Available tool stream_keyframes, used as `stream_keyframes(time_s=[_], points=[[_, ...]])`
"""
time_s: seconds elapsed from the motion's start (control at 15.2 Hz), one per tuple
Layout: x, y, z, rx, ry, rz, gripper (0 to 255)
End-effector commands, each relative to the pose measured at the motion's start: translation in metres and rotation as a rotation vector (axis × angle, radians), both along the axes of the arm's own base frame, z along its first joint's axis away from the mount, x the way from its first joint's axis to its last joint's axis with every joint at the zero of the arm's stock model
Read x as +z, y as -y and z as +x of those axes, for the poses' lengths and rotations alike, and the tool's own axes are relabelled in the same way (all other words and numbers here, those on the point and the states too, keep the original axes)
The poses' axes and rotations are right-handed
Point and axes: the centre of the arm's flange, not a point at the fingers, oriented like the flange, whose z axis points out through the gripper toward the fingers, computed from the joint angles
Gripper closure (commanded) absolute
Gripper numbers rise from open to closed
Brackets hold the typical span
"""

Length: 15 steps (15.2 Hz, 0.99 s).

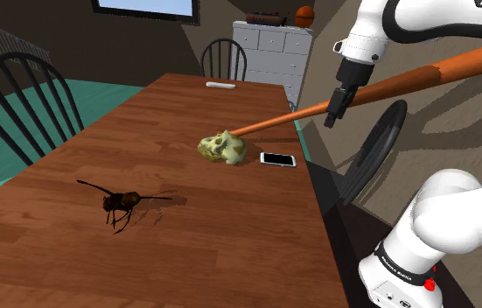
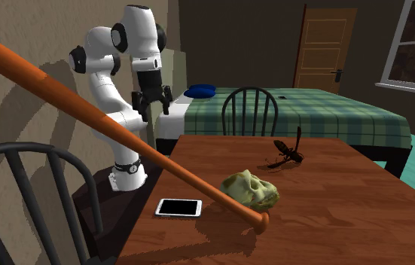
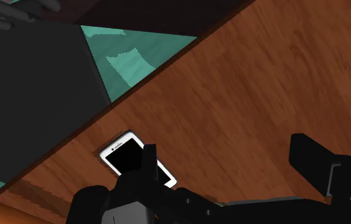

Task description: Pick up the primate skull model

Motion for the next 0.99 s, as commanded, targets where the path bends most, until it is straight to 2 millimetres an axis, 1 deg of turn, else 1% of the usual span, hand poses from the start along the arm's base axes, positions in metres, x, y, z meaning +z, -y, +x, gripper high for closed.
stream_keyframes(time_s=[0.0,0.46,0.92], points=[[0.000,0.000,0.000,0.000,0.000,0.000,0],[-0.028,-0.026,0.087,0.096,-0.006,-0.029,0],[-0.057,-0.060,0.170,0.192,-0.013,-0.057,0]])
